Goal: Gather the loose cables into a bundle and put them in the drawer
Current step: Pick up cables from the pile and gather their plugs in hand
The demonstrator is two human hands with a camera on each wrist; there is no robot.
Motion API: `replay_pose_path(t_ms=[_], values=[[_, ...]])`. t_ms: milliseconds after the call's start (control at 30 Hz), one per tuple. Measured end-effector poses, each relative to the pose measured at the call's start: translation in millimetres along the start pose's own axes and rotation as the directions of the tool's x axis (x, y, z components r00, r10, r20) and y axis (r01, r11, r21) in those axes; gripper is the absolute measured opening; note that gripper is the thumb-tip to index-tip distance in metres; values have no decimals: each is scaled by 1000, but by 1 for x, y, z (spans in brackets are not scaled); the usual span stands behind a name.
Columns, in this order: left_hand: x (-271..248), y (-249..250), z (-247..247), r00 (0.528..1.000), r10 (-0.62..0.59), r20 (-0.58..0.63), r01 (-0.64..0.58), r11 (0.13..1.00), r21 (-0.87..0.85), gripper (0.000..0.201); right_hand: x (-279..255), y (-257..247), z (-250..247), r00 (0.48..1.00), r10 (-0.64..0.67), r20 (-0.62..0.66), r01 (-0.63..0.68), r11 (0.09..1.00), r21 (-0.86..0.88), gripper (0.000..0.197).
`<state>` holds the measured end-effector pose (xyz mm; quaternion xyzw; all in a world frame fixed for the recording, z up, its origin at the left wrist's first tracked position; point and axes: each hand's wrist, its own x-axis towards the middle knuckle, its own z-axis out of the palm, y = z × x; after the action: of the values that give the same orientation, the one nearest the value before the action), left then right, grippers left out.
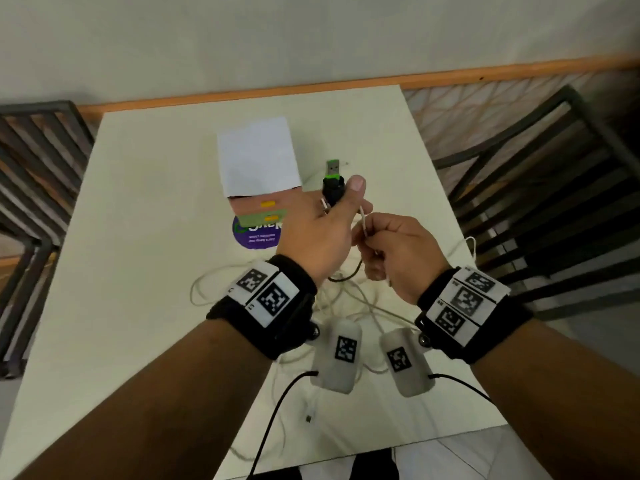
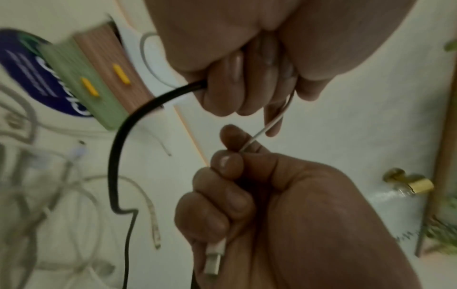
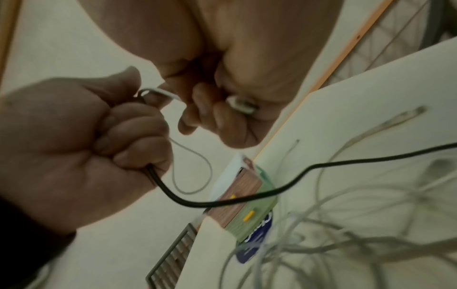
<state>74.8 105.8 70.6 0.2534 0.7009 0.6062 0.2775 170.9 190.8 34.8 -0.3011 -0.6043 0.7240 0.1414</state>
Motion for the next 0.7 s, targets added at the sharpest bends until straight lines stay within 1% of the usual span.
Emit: replay_pose_path(t_ms=[67,133,200,267,367,433,500,600,633,700], values=[[-3,5,29,998,17,55,-17,1000,4,47,-10,4,-29,997,-9,-73,7,999,-35,36],[-7,10,57,994,40,98,-43,998,38,49,-19,13,-59,989,-55,-136,38,992,-122,39],[-12,15,83,987,56,148,-70,994,87,54,-28,27,-90,980,-73,-186,31,975,-220,33],[-19,18,107,982,56,183,-76,992,103,63,-36,43,-122,974,-46,-223,-29,946,-322,24],[-25,20,136,984,43,172,-57,995,78,71,-49,66,-161,962,54,-267,-182,857,-483,25],[-25,20,150,988,-3,153,1,1000,10,73,-56,81,-178,939,134,-317,-293,794,-532,28],[-23,22,161,986,-57,157,67,996,-59,76,-61,95,-193,918,200,-343,-372,738,-563,30],[-23,25,174,978,-89,188,121,978,-168,80,-68,106,-206,909,265,-321,-416,598,-685,26],[-23,25,177,973,-103,205,145,969,-201,80,-70,105,-208,907,263,-327,-420,567,-709,24],[-25,24,183,964,-131,230,183,958,-220,81,-72,102,-210,897,226,-379,-439,540,-718,20]])
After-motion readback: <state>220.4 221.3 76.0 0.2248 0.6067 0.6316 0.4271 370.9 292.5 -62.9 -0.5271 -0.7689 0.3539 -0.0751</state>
